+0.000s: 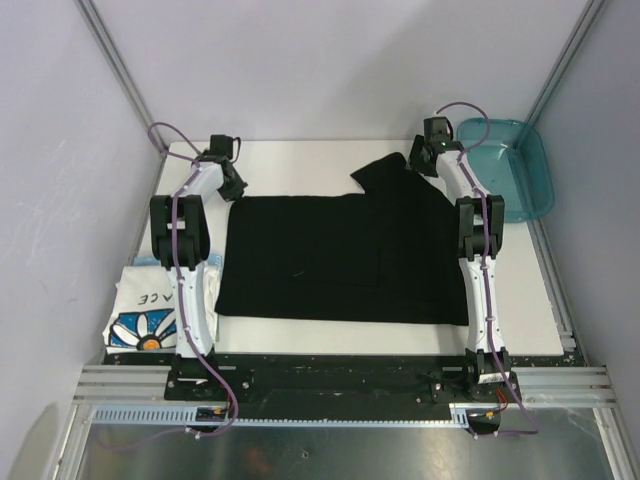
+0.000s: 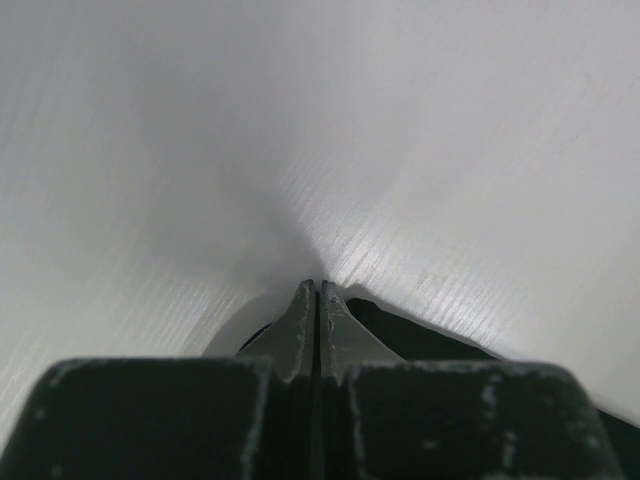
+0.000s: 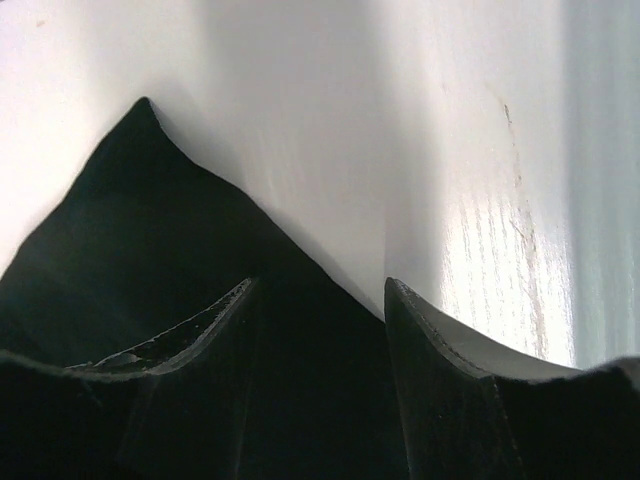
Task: Fold and stack the t-shirts
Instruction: Grap the side of the flattened tshirt furthest away from the robot with both arms
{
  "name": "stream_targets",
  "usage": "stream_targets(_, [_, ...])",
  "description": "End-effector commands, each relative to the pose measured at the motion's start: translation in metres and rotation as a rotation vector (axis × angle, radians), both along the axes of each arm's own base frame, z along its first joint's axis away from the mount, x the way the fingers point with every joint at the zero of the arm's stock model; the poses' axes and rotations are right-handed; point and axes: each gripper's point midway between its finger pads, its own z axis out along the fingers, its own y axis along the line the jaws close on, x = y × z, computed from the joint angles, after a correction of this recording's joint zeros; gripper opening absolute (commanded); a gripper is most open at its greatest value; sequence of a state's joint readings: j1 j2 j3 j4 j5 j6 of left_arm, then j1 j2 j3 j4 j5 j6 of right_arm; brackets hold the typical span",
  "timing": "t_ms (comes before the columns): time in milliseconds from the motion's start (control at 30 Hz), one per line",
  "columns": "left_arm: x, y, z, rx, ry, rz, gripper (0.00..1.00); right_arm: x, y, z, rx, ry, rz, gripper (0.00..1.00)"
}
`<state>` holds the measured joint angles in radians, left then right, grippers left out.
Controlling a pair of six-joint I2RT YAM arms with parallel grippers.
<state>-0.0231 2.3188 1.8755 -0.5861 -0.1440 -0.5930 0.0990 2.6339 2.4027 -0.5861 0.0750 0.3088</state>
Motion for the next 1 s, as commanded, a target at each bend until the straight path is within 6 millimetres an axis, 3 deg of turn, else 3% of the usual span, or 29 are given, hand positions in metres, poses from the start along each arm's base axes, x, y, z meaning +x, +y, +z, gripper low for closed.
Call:
stream_targets(0, [0.013,-0.009,0.025,-0.01,-0.065,-0.039,0.0,0.003,0.011,-0.004,0.021,0.004,0.027,0.56])
stream_targets(167, [0.013,-0.008,0.026,-0.01,-0.066,-0.039,0.0,-0.007,0.018,-0.023,0.073,0.064,0.031,0.51])
stream_targets(333, [0.013,-0.007,0.027,-0.008,-0.068,-0.04,0.0,-0.017,0.024,-0.035,0.091,0.099,0.036,0.34])
stream_targets(967, [0.013,-0.007,0.028,-0.009,-0.072,-0.041,0.0,-0.027,0.016,-0.008,0.012,0.072,0.028,0.01])
